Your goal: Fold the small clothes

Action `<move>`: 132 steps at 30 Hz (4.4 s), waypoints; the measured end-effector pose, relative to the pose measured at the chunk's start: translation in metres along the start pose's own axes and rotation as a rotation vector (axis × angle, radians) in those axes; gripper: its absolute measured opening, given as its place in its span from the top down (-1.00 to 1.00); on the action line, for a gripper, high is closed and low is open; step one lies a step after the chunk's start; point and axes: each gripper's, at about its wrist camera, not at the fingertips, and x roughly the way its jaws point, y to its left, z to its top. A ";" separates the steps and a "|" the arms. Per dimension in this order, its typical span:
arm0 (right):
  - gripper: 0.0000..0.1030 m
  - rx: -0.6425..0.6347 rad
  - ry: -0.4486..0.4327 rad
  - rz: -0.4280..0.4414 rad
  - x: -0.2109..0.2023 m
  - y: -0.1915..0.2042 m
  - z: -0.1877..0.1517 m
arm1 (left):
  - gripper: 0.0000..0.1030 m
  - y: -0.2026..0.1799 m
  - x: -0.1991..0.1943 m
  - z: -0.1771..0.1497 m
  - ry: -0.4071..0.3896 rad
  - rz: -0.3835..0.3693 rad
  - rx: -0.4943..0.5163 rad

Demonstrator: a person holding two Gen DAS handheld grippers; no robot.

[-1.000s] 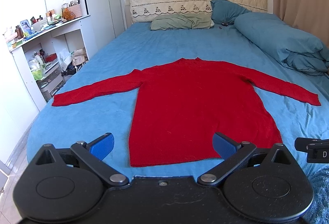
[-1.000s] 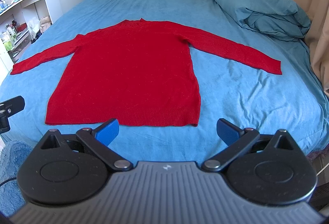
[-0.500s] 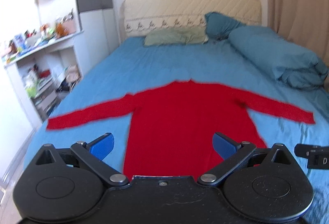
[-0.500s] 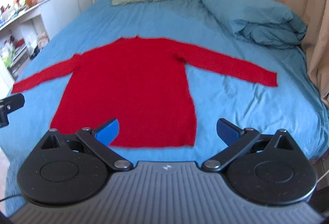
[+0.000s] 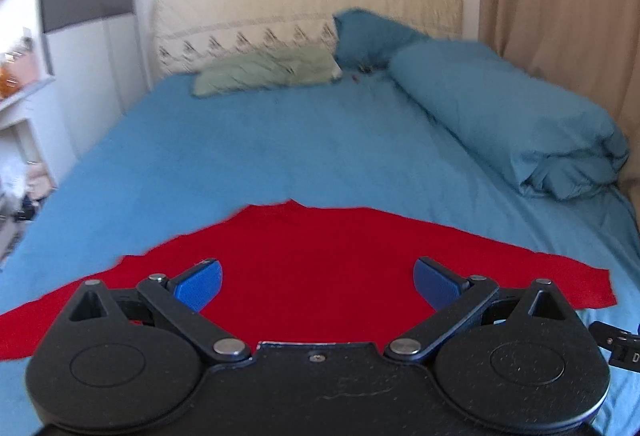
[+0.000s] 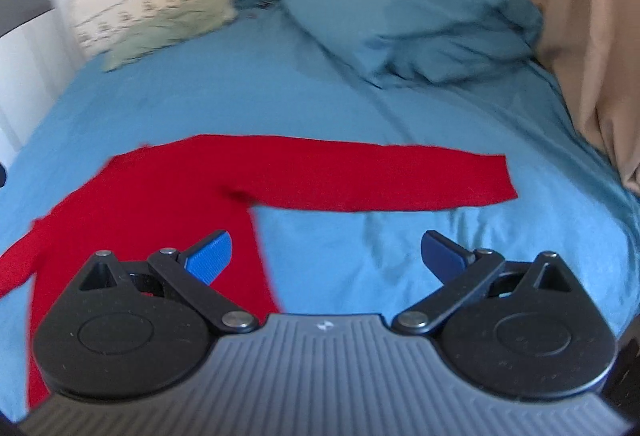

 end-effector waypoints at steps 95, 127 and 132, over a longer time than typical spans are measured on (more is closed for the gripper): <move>-1.00 -0.380 -0.088 0.236 0.233 0.135 -0.043 | 0.86 -0.012 0.288 -0.043 -0.098 0.030 0.568; -1.00 -0.379 -0.051 0.222 0.235 0.142 -0.037 | 0.72 0.236 0.234 -0.087 -0.024 0.027 -0.526; -1.00 -0.380 -0.050 0.221 0.235 0.142 -0.037 | 0.92 0.239 0.210 -0.089 -0.111 0.126 -0.514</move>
